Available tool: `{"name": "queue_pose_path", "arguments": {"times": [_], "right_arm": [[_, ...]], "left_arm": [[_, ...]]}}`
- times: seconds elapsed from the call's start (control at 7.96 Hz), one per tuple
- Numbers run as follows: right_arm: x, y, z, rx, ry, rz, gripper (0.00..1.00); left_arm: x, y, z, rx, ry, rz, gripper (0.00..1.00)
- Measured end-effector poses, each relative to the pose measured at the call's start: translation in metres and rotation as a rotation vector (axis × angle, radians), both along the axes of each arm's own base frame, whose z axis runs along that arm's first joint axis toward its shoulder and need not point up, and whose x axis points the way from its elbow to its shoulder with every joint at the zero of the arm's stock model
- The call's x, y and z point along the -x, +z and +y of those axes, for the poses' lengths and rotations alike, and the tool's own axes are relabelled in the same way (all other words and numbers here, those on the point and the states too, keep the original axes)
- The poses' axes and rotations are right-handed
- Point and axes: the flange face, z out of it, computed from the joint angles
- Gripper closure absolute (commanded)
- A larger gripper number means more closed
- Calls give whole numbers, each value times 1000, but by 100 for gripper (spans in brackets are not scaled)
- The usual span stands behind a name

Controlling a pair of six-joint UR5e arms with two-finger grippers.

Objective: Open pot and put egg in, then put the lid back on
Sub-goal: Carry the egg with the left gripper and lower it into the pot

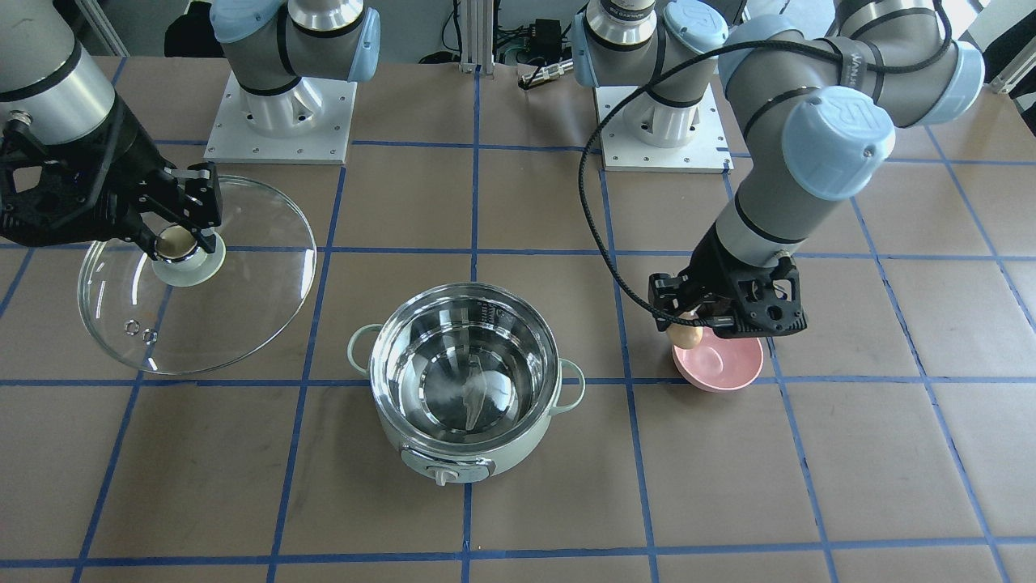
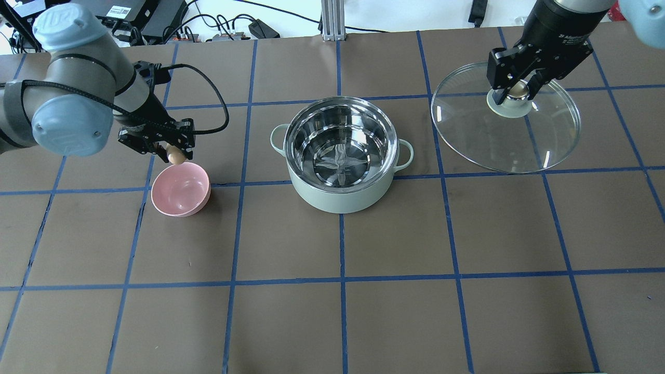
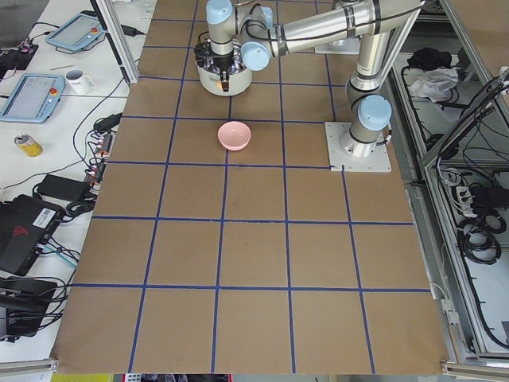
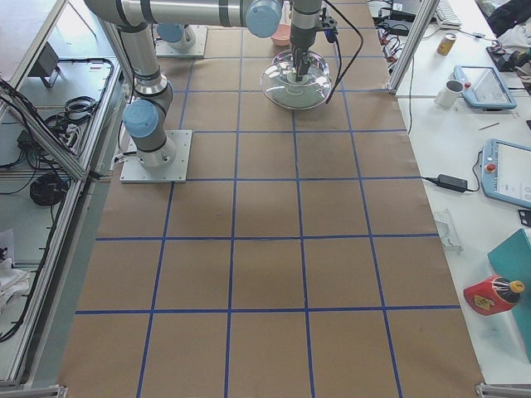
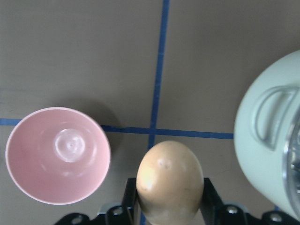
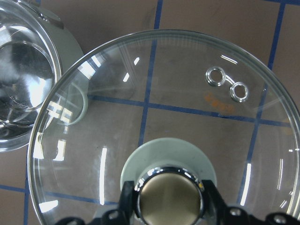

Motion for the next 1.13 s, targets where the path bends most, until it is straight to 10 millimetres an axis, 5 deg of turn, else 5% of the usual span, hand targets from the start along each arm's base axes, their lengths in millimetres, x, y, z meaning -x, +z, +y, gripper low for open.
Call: {"name": "queue_pose_path", "arguments": {"times": [0.38, 0.63, 1.13], "right_arm": [[0, -1, 0, -1, -2, -1, 100], [0, -1, 0, -1, -2, -3, 100], [0, -1, -1, -2, -2, 1, 100]], "left_arm": [[101, 23, 4, 66, 48, 67, 82], [160, -7, 2, 87, 38, 79, 78], [196, -56, -9, 95, 47, 87, 76]]}}
